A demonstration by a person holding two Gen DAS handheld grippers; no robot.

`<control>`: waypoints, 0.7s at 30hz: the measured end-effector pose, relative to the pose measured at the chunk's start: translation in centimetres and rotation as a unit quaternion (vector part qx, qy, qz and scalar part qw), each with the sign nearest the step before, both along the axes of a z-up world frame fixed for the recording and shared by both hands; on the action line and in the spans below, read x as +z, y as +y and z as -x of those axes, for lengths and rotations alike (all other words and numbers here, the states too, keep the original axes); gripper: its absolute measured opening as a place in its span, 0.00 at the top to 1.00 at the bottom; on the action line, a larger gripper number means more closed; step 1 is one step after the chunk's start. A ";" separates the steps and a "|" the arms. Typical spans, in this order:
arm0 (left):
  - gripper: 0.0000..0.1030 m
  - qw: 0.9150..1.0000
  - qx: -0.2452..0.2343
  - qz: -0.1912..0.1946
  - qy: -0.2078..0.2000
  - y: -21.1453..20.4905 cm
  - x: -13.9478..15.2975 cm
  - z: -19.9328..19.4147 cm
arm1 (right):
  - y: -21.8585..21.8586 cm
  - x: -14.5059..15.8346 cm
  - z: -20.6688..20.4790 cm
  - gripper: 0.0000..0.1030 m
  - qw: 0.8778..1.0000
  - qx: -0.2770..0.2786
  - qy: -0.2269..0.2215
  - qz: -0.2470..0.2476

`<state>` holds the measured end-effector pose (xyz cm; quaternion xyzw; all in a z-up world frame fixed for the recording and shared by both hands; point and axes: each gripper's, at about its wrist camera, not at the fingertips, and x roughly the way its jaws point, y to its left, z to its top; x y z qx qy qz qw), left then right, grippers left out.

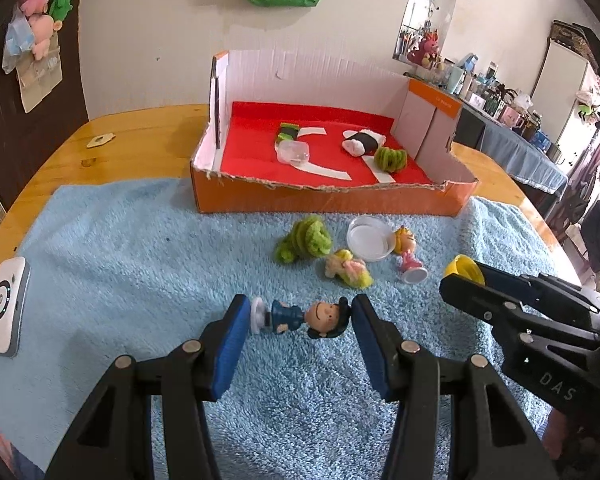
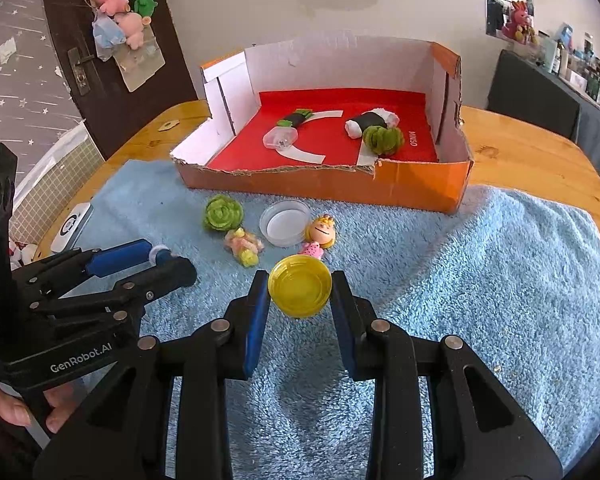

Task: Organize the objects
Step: 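Lift the yellow lid and figurine and carry both toward the box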

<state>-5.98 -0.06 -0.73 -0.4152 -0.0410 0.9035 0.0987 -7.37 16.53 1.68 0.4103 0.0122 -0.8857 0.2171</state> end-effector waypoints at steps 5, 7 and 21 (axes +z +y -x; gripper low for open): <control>0.47 1.000 0.000 0.004 0.001 0.1 0.0 0.1 | 0.0 0.0 0.0 0.72 1.000 0.000 0.000 0.001; 0.47 1.000 0.000 0.001 -0.003 0.0 -0.2 0.1 | 0.0 0.0 0.0 0.72 1.000 0.000 0.000 0.001; 0.47 1.000 -0.007 -0.002 0.012 0.2 1.0 -0.2 | 0.1 0.4 0.1 0.72 1.000 0.002 0.004 0.002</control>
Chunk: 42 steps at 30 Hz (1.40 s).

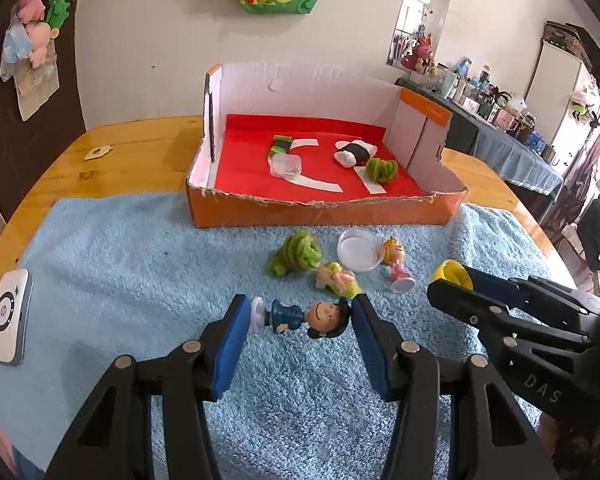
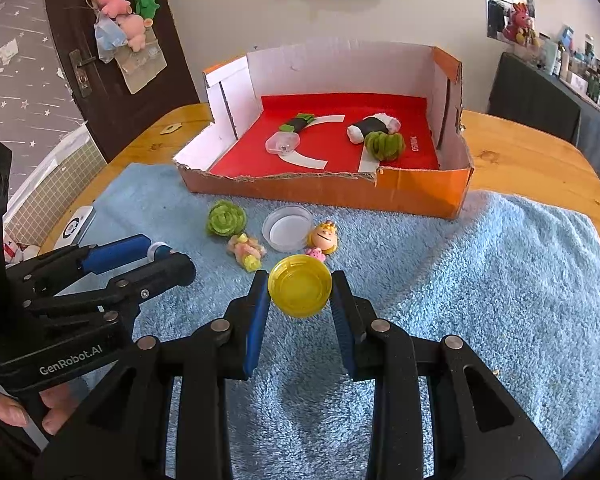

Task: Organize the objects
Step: 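Lift the yellow lid and figurine and carry both toward the box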

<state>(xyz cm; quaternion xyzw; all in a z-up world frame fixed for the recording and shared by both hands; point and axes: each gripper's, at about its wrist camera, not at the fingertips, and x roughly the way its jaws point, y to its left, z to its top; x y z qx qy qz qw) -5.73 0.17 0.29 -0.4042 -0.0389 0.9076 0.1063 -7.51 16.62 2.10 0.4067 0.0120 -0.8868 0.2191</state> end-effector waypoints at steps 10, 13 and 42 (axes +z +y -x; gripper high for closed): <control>0.47 1.000 -0.004 -0.002 0.007 0.3 1.0 1.0 | 0.1 0.7 0.5 0.72 1.000 -0.002 0.005 0.000; 0.47 1.000 -0.005 -0.002 0.007 0.4 1.0 1.3 | 0.1 0.7 0.5 0.72 1.000 -0.002 0.005 0.000; 0.47 0.999 -0.016 0.001 0.030 1.5 4.3 7.2 | -0.1 3.9 5.2 0.72 1.000 -0.002 0.023 0.001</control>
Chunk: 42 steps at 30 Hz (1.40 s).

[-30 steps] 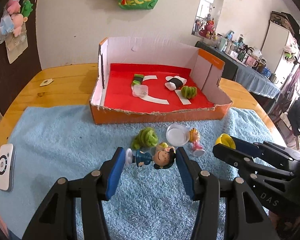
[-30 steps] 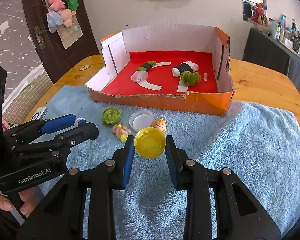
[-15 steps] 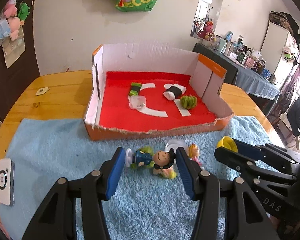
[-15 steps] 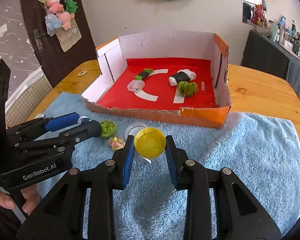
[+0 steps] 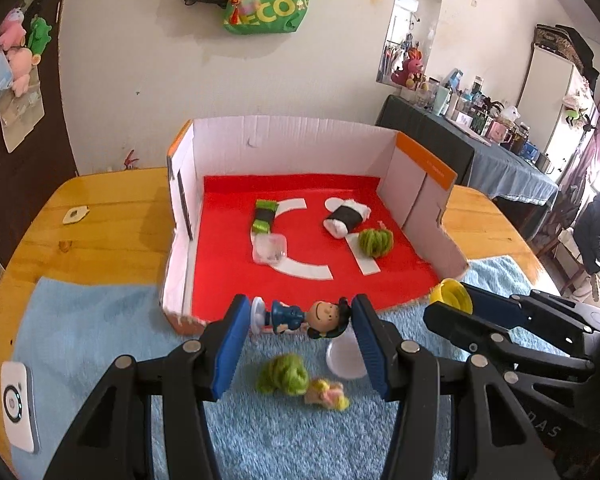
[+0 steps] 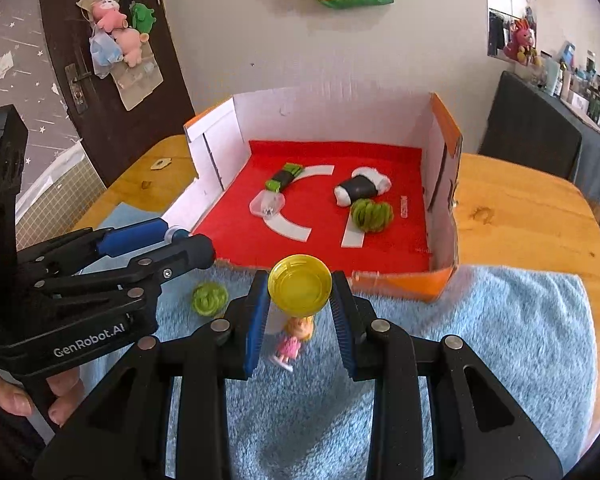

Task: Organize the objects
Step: 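Lift the yellow lid and figurine and carry both toward the box, then carry both held items over the red floor of the box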

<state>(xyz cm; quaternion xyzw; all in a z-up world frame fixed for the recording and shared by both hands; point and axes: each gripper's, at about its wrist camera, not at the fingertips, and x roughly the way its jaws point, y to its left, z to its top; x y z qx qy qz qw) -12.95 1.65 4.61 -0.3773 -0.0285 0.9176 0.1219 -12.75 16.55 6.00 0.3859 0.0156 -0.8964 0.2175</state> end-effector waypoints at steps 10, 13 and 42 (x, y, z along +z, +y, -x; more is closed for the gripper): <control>0.47 1.000 0.001 0.005 0.001 -0.4 0.7 3.6 | -0.6 0.7 3.2 0.72 1.000 -0.003 0.002 -0.007; 0.47 1.000 0.001 0.006 -0.003 -0.4 0.4 4.7 | -0.8 0.4 4.3 0.72 1.000 -0.006 -0.004 -0.011; 0.47 0.997 -0.007 0.013 -0.078 -0.3 -5.3 9.6 | -1.1 -4.6 10.1 0.72 0.995 -0.014 -0.082 -0.049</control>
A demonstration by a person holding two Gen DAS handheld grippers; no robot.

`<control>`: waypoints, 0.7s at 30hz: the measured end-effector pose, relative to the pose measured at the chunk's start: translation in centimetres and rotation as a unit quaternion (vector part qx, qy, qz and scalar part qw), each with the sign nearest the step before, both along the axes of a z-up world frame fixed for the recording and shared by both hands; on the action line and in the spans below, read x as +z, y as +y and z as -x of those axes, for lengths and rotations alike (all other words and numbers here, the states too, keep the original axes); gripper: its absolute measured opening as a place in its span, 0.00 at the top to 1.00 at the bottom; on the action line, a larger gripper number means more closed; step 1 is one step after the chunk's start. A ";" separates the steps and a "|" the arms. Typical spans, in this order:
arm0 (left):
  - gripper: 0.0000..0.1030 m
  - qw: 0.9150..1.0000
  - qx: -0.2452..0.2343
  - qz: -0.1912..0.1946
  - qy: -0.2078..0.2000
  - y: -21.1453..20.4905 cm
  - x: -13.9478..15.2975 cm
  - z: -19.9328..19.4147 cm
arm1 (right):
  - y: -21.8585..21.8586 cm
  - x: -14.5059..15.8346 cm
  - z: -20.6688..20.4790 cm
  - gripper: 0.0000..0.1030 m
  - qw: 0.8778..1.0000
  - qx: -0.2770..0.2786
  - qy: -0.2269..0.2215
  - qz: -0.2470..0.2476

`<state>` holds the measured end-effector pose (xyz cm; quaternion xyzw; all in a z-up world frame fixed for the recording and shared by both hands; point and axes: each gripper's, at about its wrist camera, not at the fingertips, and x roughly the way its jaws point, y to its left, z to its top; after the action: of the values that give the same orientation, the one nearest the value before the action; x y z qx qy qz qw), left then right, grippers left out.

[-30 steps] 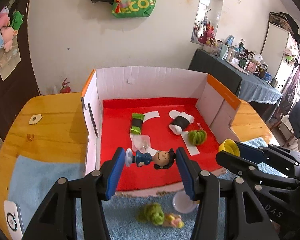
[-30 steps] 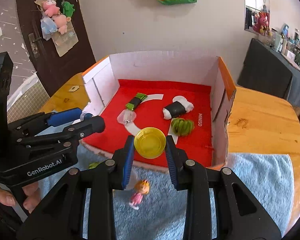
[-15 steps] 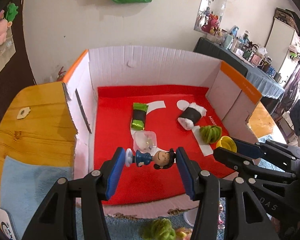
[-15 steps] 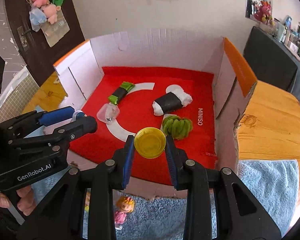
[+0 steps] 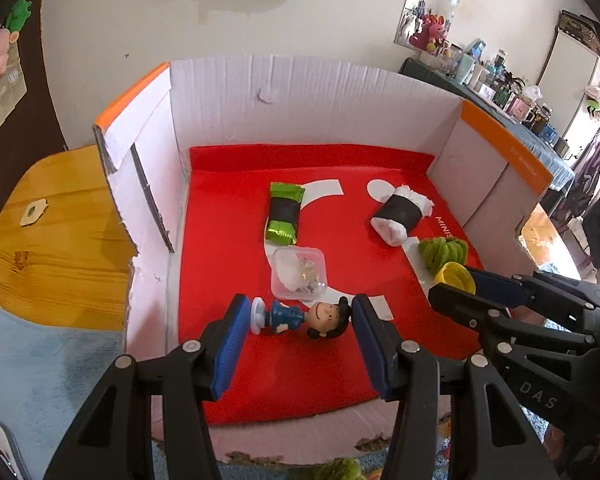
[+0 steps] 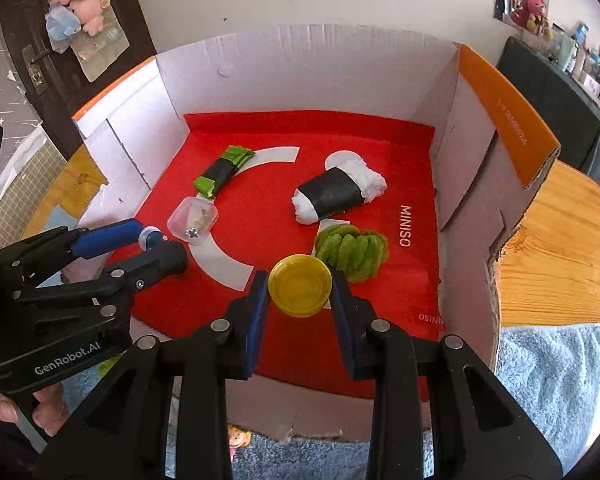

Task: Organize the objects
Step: 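Carry both held items over the red floor of the box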

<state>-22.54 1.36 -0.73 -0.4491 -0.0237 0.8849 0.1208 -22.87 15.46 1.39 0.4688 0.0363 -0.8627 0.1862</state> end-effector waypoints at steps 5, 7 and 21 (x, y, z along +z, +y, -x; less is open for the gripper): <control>0.47 1.000 -0.002 0.003 -0.001 0.2 0.0 0.4 | 0.2 -0.6 0.5 0.72 1.000 -0.004 -0.008 0.000; 0.47 1.000 -0.002 0.004 -0.001 0.3 0.1 0.6 | 0.2 -0.8 0.7 0.72 1.000 -0.005 -0.009 0.000; 0.47 1.000 0.000 0.009 0.003 0.8 0.1 1.9 | 0.8 -0.9 1.4 0.72 1.000 -0.018 -0.005 -0.004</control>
<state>-24.45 2.13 -0.59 -0.4478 -0.0158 0.8863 0.1167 -24.29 16.29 0.45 0.4747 0.0300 -0.8633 0.1689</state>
